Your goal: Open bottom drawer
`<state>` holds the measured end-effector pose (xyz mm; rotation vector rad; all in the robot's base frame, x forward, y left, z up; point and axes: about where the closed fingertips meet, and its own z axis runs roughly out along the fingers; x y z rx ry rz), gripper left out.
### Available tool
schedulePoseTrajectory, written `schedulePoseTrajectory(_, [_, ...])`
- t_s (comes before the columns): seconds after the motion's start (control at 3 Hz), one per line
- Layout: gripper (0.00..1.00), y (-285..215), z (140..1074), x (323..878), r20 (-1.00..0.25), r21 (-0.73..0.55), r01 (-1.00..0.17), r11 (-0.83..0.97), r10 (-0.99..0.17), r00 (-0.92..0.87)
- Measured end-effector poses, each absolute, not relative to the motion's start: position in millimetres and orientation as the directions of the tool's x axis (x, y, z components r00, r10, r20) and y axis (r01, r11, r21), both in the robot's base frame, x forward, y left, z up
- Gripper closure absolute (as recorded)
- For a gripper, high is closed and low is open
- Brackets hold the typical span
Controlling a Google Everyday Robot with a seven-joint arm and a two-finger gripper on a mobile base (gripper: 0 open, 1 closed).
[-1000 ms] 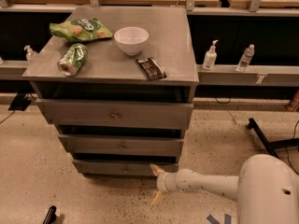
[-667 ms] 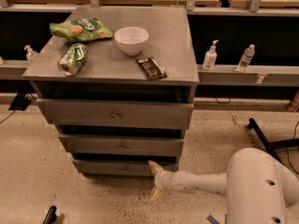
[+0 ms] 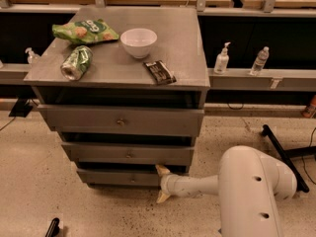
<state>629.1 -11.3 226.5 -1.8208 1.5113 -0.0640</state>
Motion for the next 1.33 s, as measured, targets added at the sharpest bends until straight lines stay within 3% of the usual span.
schedulePoseTrajectory(0.67, [0.0,-29,204,662,-0.445,-0.522,-0.851,0.052,-0.868,0.22])
schedulePoseTrajectory(1.33, [0.27,-44,173,680,-0.455,-0.419,-0.905,0.078,-0.881,0.134])
